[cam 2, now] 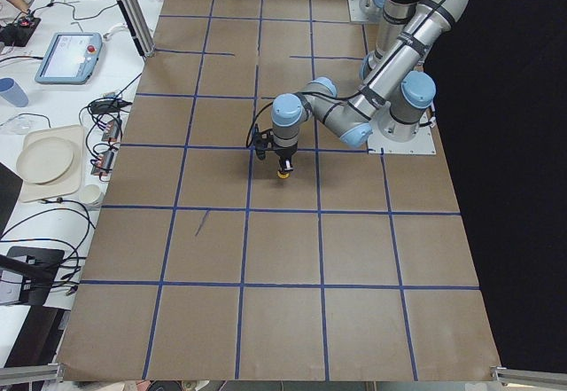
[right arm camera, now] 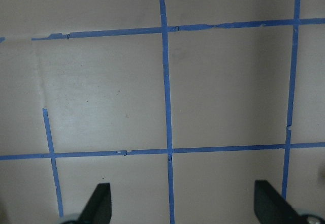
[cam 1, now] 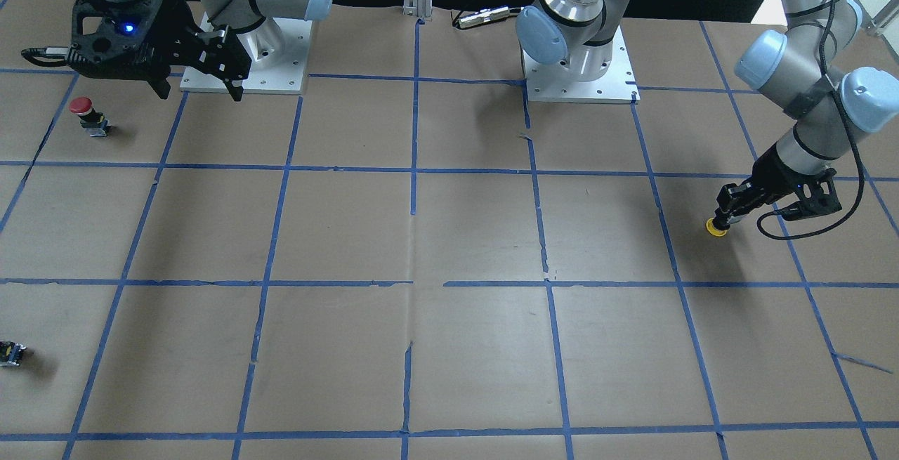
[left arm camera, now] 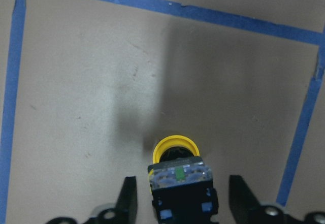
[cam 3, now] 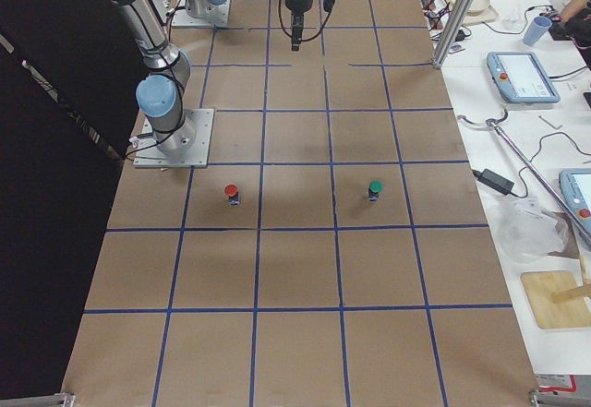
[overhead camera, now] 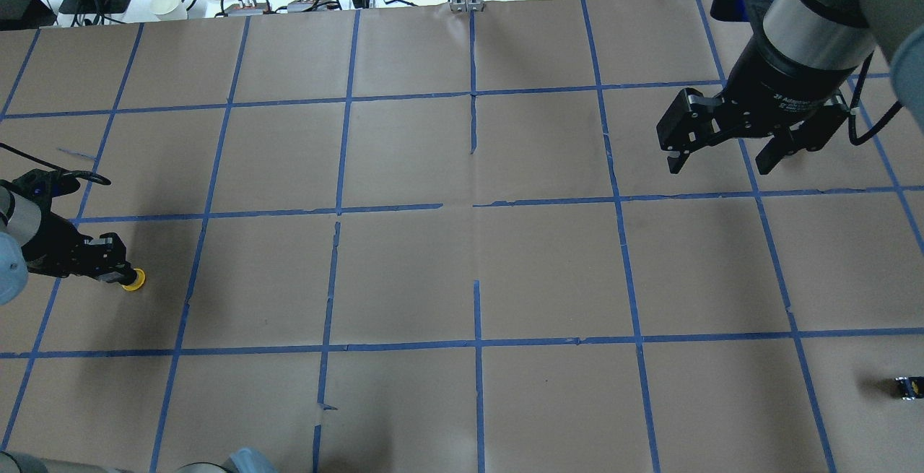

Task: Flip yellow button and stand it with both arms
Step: 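Lift the yellow button with the left gripper while the right gripper approaches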

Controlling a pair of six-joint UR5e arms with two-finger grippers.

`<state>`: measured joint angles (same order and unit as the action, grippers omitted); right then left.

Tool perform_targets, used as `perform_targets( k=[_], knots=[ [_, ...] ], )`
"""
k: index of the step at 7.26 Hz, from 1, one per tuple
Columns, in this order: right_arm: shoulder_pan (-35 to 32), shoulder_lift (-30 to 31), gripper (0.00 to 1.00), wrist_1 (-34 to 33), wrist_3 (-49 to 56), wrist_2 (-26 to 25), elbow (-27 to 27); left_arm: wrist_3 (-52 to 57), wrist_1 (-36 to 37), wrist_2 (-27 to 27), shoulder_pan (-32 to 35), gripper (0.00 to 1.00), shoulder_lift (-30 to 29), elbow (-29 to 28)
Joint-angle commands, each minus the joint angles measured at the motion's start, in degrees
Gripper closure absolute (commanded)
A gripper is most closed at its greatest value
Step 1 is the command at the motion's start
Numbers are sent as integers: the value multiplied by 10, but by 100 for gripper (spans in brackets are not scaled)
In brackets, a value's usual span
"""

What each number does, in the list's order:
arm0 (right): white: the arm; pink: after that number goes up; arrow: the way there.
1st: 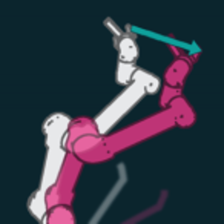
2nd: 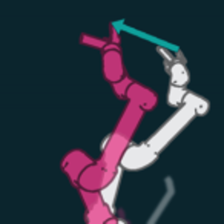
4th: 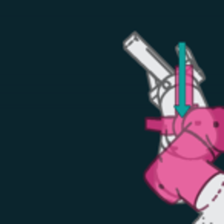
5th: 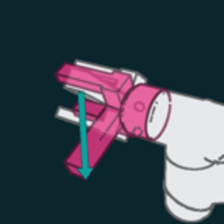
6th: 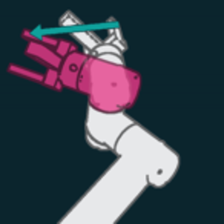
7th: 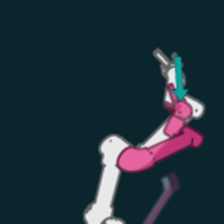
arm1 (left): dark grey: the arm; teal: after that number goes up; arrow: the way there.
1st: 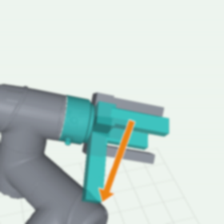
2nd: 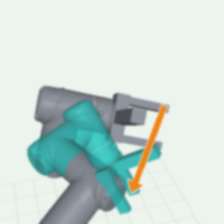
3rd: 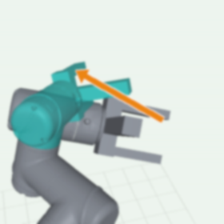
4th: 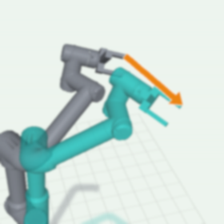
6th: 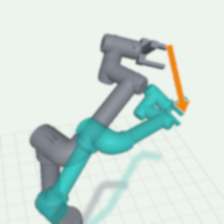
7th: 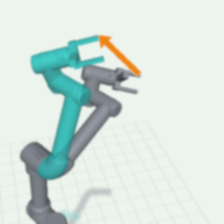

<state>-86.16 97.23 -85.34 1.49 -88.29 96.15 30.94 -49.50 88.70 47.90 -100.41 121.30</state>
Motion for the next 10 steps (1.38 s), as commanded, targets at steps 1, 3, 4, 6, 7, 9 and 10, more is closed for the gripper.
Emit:
perform_targets(
  k=[1, 3, 4, 6, 7, 9, 10],
  knots=[
    [0, 0, 0, 0, -1, -2, 0, 2, 2, -7, 3, 87, 16, -8],
    [0, 0, 0, 0, 0, -2, 0, 5, -83, -95, 13, 89, 32, -74],
    [0, 0, 0, -3, -1, -2, 3, 3, -182, -139, 32, 89, 37, -114],
    [3, 0, 0, 30, -143, 13, -3, 3, -357, -242, 121, 89, 47, -200],
    [5, -1, 0, 53, -235, 95, -11, 2, -407, -287, 164, 89, 52, -240],
    [37, -21, 0, 98, -393, 214, -32, 3, -552, -426, 230, 89, 54, -333],
    [56, -37, 0, 135, -455, 298, -52, 3, -570, -473, 279, 89, 54, -368]
  ],
)
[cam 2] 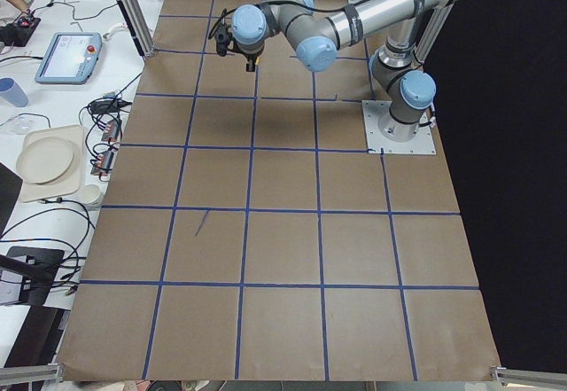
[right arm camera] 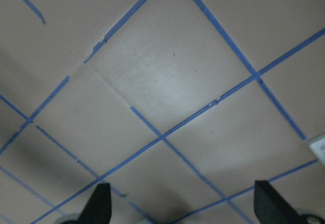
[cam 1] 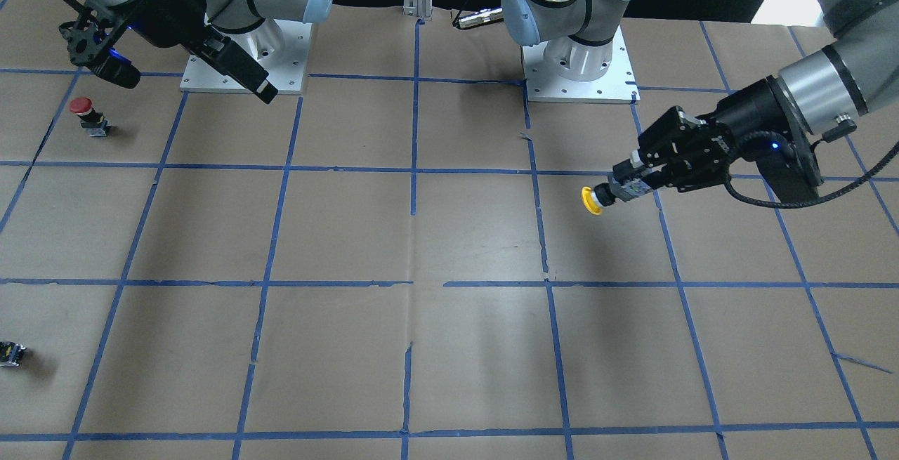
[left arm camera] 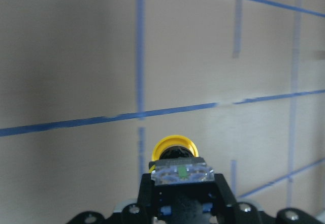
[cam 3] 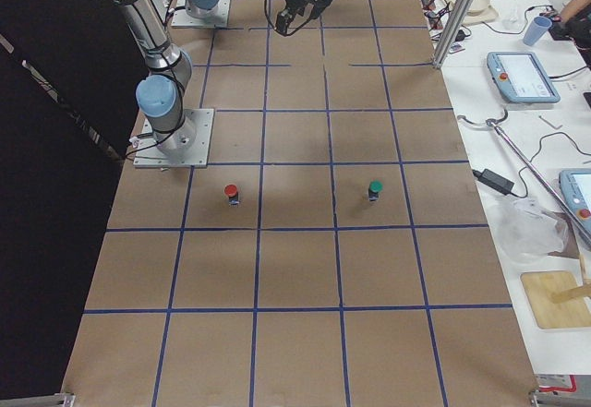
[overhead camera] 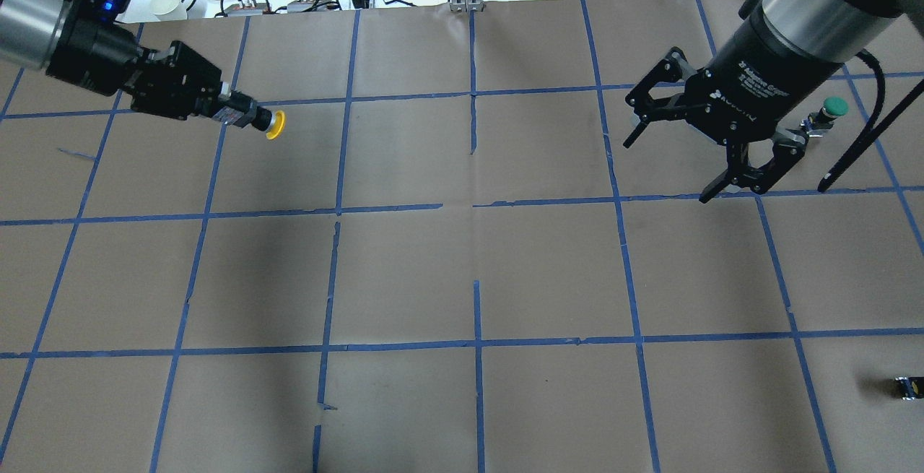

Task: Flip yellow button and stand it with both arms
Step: 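Lift the yellow button with the left gripper while the right gripper approaches, then bring the yellow button to the right gripper and close it on the cap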

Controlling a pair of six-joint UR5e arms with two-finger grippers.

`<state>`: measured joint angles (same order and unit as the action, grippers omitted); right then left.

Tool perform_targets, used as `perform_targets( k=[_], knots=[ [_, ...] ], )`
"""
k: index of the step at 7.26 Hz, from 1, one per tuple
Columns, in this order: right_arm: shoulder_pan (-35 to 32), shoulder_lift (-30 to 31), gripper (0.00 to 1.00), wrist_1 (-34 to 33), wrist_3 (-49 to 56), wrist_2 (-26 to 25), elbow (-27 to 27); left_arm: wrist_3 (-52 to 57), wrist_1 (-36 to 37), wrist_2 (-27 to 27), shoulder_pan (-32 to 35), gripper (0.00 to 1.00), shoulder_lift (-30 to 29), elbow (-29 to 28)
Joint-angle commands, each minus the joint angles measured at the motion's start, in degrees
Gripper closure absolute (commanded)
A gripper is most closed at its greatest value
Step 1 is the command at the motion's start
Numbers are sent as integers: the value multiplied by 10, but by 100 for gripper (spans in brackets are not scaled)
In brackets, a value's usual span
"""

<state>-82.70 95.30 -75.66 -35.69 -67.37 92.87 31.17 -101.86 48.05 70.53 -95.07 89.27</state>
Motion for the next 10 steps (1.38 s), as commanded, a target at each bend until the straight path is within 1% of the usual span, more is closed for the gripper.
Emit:
perform_targets(
  k=[1, 2, 3, 4, 5, 6, 7, 8, 9, 10],
  knots=[
    [41, -39, 0, 64, -131, 152, -38, 1, -59, -123, 94, 89, 5, -54],
    [44, -45, 0, 85, -175, 200, -47, 1, -61, -184, 118, 89, 16, -50],
    [44, -46, 0, 85, -218, 250, -52, 1, -61, -232, 137, 89, 26, -48],
    [50, -58, 0, 85, -239, 308, -52, 4, -59, -266, 154, 89, 28, -47],
    [62, -69, 0, 91, -240, 356, -52, 22, -54, -282, 162, 89, 28, -48],
    [63, -67, 0, 100, -243, 387, -53, 27, -54, -316, 167, 89, 29, -48],
    [63, -65, 0, 100, -269, 405, -54, 41, -53, -349, 169, 89, 29, -44],
    [64, -61, 0, 102, -306, 433, -54, 36, -54, -397, 172, 89, 32, -29],
    [63, -51, 0, 104, -320, 459, -53, 22, -56, -417, 172, 89, 38, -12],
    [61, -36, 0, 105, -321, 468, -52, -13, -56, -419, 173, 89, 45, 4]
  ],
)
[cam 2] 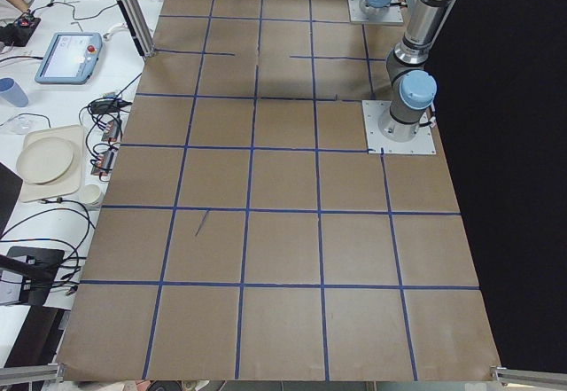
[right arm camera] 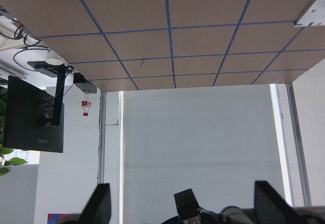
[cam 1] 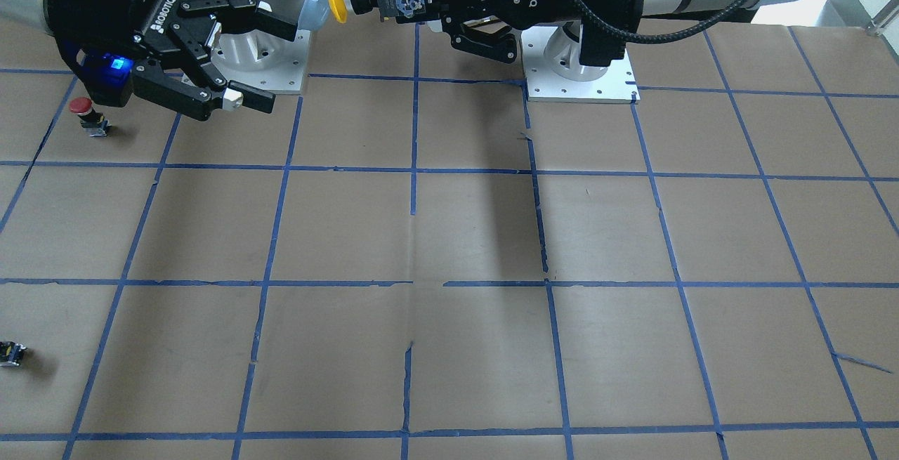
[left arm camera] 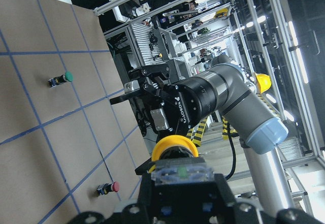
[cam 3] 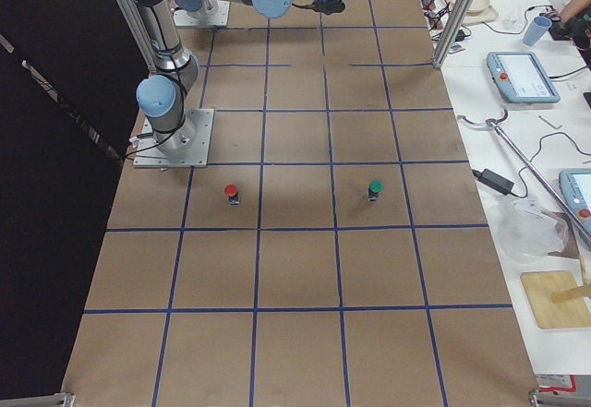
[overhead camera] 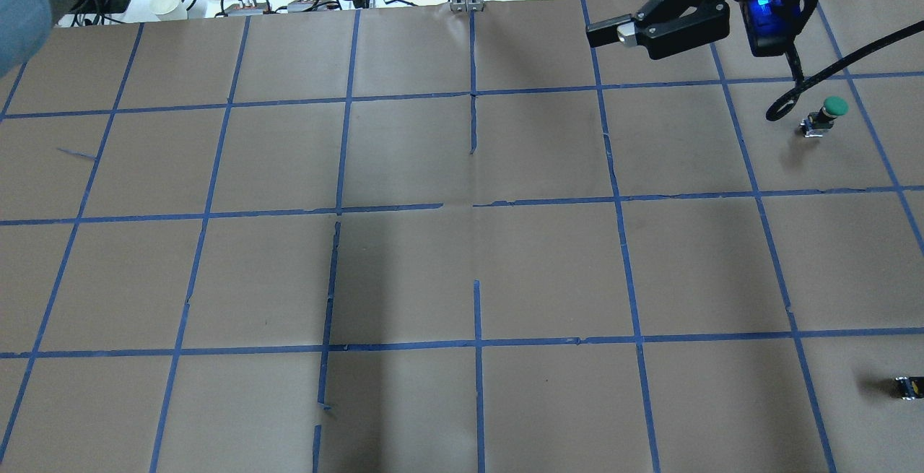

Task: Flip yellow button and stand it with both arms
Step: 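Bring the yellow button to the right gripper and close it on the cap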

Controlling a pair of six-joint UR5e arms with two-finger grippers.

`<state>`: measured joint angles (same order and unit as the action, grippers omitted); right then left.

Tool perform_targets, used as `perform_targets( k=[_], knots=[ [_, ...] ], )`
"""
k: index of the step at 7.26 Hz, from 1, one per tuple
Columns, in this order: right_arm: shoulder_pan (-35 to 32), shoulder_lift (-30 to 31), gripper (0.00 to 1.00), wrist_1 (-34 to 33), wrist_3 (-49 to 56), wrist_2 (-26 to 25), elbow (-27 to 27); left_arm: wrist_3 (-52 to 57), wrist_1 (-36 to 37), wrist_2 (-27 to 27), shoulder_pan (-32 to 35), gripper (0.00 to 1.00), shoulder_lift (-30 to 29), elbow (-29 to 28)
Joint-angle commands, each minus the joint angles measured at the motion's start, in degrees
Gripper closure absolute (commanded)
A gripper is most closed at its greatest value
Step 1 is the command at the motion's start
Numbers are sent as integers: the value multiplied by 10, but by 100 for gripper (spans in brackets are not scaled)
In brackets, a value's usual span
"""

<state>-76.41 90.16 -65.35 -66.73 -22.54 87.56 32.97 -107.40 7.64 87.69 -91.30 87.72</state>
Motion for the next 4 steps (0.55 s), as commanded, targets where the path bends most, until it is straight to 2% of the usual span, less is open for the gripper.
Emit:
perform_targets(
  k=[1, 2, 3, 4],
  knots=[
    [-5, 30, 0, 4, -17, 21, 2, -50, 1, -15, 1, 91, 9, 24],
    [-5, 40, 0, 4, -18, 22, 2, -52, -1, -33, 1, 91, 8, 29],
    [-13, 42, 0, 3, -19, 55, 3, -51, -1, -35, 3, 92, 10, 36],
    [-24, 41, 1, 3, -29, 59, 4, -50, 0, -35, 3, 92, 11, 37]
  ],
)
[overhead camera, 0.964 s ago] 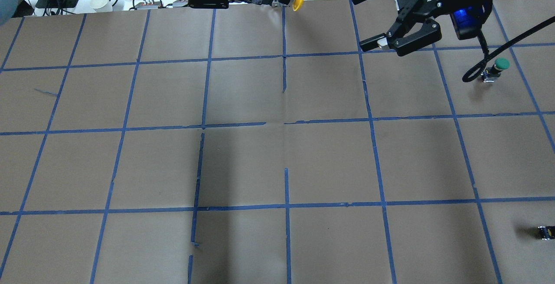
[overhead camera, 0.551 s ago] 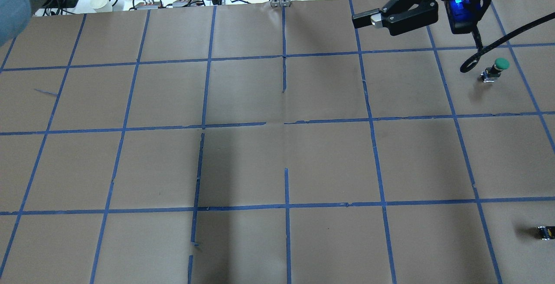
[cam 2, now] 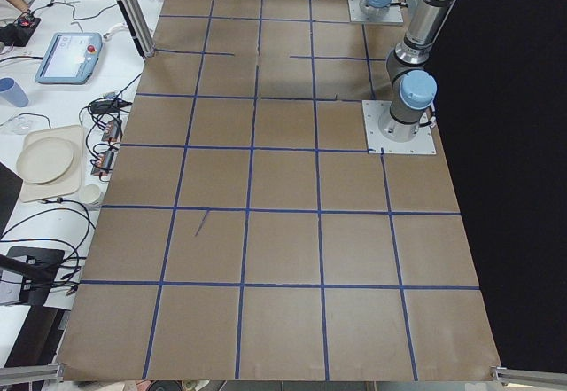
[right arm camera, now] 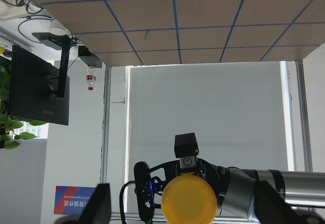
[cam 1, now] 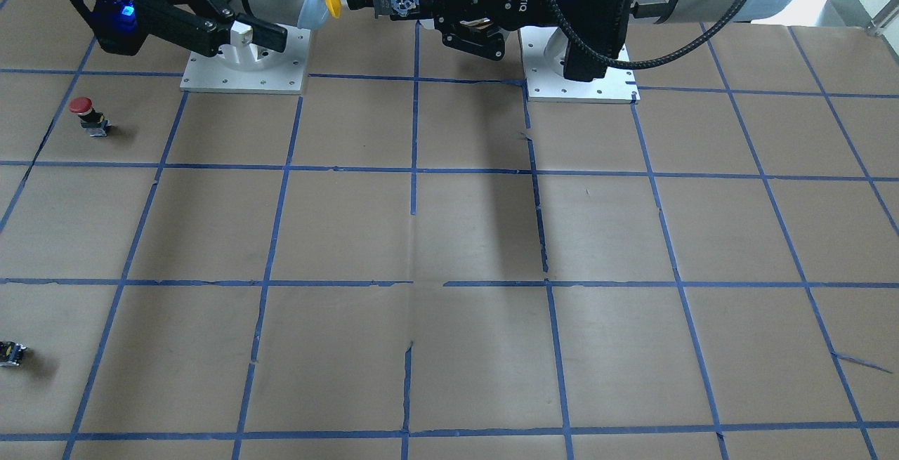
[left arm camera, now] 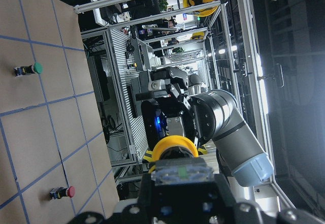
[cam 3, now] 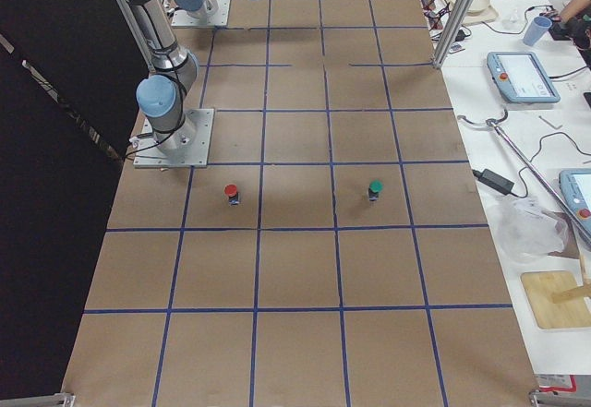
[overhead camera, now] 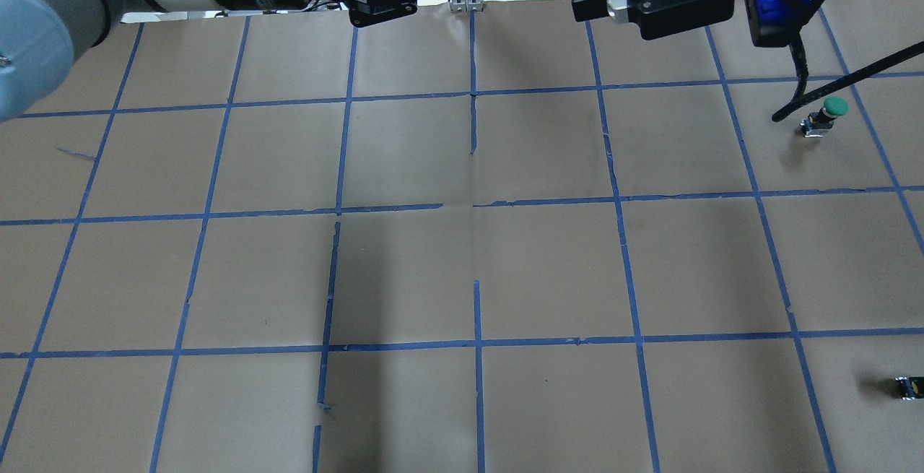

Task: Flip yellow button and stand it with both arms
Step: 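Bring the yellow button to the right gripper and close it on the cap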

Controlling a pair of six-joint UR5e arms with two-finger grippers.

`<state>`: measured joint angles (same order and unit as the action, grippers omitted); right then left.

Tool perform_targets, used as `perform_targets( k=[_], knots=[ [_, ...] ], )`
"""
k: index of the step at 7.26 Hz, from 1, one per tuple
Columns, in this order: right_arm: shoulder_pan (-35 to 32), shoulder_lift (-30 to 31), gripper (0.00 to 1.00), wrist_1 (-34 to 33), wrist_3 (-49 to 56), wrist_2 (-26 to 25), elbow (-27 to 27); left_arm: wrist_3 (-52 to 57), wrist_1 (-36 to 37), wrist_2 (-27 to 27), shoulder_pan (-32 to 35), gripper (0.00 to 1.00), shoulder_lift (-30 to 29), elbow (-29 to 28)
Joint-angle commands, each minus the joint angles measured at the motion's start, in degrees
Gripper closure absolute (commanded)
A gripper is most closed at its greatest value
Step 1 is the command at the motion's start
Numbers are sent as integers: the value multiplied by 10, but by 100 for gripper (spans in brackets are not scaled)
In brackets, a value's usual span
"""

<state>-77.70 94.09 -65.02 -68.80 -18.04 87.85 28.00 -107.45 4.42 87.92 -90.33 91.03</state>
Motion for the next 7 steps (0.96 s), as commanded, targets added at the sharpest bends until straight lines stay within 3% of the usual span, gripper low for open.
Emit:
perform_targets(
  k=[1, 7],
  knots=[
    [-20, 1, 1, 0, -9, 18, 3, 2, 1, -3, 1, 92, 0, 5],
    [-26, -7, 1, -15, -40, 22, 7, 14, 7, -5, 2, 92, -5, 10]
  ],
)
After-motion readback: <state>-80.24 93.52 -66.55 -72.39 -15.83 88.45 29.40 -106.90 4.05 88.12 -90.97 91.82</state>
